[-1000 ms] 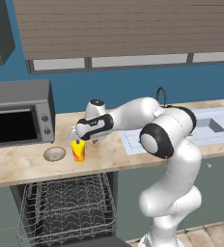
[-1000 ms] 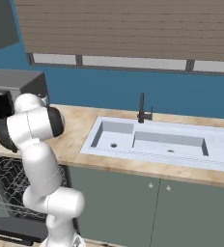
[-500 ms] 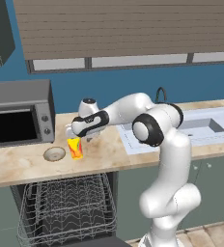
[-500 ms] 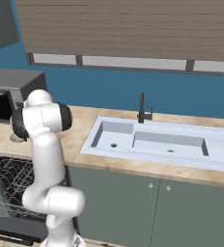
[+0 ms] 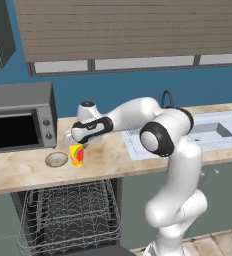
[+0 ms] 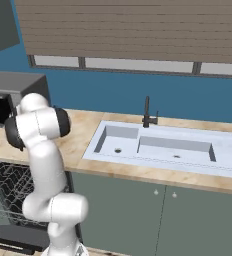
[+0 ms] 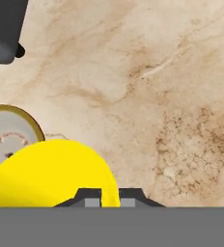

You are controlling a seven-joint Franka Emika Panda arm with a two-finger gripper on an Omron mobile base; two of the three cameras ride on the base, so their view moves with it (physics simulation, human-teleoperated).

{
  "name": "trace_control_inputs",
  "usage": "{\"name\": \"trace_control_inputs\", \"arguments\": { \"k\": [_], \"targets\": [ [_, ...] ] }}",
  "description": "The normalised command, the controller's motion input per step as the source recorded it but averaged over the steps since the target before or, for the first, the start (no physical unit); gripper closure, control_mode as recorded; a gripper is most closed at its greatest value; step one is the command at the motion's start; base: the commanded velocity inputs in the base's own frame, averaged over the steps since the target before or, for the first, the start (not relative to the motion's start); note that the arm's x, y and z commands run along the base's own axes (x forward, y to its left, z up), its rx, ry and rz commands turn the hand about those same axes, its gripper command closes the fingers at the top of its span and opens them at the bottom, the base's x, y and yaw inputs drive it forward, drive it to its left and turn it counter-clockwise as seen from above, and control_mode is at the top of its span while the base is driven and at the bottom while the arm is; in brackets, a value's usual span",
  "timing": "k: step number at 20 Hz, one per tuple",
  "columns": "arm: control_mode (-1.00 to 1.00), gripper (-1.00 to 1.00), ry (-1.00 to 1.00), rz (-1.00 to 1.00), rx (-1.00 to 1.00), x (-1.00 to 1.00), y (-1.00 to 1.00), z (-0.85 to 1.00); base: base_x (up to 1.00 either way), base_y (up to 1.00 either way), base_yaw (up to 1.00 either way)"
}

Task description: Pick up the cup and bowl from the counter, place them in the dishwasher, and close the dishwasher door.

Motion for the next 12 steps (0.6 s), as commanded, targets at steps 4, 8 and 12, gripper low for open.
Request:
{"name": "trace_control_inputs", "arguments": {
  "k": [4,8,12],
  "targets": [
    [-1.0,1.0,-0.1,0.04,0.0,-0.62,-0.41,0.05,0.0,0.0,0.0],
    [-1.0,1.0,-0.11,0.04,0.01,-0.57,-0.23,0.32,0.0,0.0,0.0],
    [-1.0,1.0,-0.1,0.07,0.0,-0.49,-0.01,0.49,0.0,0.0,0.0]
  ]
}}
